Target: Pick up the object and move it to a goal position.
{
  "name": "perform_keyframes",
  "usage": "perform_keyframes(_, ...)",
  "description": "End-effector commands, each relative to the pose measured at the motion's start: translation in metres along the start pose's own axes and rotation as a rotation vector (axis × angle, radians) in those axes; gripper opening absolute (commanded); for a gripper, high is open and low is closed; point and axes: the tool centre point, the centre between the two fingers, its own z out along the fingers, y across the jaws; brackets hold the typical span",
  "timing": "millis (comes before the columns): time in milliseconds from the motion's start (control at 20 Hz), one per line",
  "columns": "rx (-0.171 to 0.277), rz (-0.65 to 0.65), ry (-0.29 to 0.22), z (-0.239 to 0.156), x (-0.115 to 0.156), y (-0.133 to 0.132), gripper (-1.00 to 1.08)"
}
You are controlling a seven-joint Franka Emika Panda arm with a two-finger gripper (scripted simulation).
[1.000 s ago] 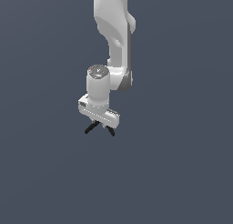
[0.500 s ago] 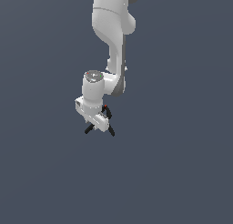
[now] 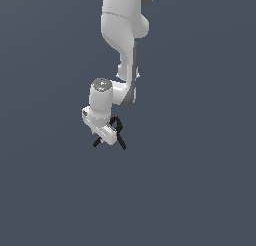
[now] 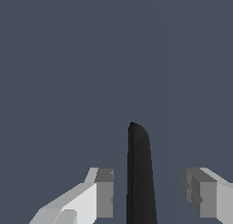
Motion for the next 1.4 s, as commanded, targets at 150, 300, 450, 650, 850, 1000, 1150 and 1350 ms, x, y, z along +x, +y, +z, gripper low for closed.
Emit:
perform_keyframes(150, 0.000, 0.002, 0.001, 0.009, 0.000, 0.000, 0.28)
perform_keyframes(300, 0.000, 0.003, 0.001, 0.020, 0.000, 0.001, 0.28)
perform_keyframes(450, 0.001, 0.004, 0.001, 0.026, -0.001, 0.001, 0.28)
perform_keyframes(650, 0.001, 0.005, 0.001, 0.027, -0.001, 0.001, -1.00)
perform_keyframes(850, 0.001, 0.005, 0.001, 0.027, -0.001, 0.001, -1.00)
perform_keyframes(1000, 0.001, 0.005, 0.001, 0.027, -0.001, 0.001, -1.00)
perform_keyframes(1150, 0.001, 0.004, 0.001, 0.026, -0.001, 0.001, -1.00)
perform_keyframes(1350, 0.001, 0.004, 0.001, 0.020, -0.002, -0.002, -1.00)
